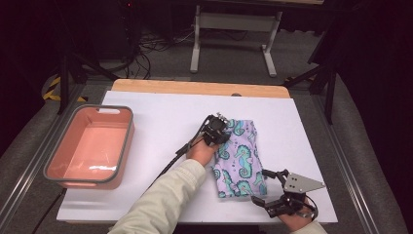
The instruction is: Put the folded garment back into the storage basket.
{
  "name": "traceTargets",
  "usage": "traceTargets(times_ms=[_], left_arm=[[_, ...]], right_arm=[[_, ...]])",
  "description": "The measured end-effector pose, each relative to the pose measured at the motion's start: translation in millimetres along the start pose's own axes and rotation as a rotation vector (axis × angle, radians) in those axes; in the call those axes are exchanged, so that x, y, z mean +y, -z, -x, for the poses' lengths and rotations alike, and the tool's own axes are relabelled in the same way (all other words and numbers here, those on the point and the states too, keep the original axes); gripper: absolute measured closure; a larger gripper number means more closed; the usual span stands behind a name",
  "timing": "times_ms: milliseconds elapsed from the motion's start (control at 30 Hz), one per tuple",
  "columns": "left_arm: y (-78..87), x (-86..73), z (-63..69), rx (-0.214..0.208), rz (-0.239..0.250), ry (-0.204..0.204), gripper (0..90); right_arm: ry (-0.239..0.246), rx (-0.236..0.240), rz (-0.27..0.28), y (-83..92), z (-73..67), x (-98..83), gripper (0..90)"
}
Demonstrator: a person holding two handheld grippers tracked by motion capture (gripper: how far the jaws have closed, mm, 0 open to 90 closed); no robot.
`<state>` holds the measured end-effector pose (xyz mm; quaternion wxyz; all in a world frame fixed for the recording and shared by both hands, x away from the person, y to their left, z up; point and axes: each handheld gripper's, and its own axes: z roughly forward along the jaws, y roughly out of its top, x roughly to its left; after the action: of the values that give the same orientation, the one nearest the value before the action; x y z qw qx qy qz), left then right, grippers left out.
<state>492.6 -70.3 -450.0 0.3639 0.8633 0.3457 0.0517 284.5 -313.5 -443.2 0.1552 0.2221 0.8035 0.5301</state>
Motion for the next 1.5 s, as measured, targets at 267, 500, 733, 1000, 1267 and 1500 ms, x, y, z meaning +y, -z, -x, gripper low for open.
traceTargets(times_ms=[267, 500, 733, 1000, 1267, 1500], left_arm=[[2.6, 1.2, -2.1, -0.017, 0.005, -0.007, 80.7], [9.3, 3.7, -0.3, -0.044, 0.032, -0.013, 80.8], [27.2, 9.8, 3.5, -0.088, 0.094, -0.032, 80.8], [43.5, 15.3, 11.9, -0.160, 0.172, -0.068, 80.8], [64.6, 21.2, 19.4, -0.242, 0.253, -0.100, 80.9], [84.8, 25.9, 23.2, -0.300, 0.319, -0.127, 81.0]], right_arm=[[0.002, 0.000, 0.002, 0.1, -0.1, 0.0, 6.8], [0.000, -0.001, 0.003, 0.2, 0.1, -0.2, 6.9], [-0.002, 0.001, 0.002, 0.0, 0.4, -0.3, 6.9], [-0.002, 0.003, 0.003, 0.2, 0.1, -0.2, 7.0], [-0.001, 0.002, 0.006, 0.5, 0.2, -0.1, 7.1], [-0.003, 0.003, 0.011, 1.3, 0.1, 0.0, 7.2]])
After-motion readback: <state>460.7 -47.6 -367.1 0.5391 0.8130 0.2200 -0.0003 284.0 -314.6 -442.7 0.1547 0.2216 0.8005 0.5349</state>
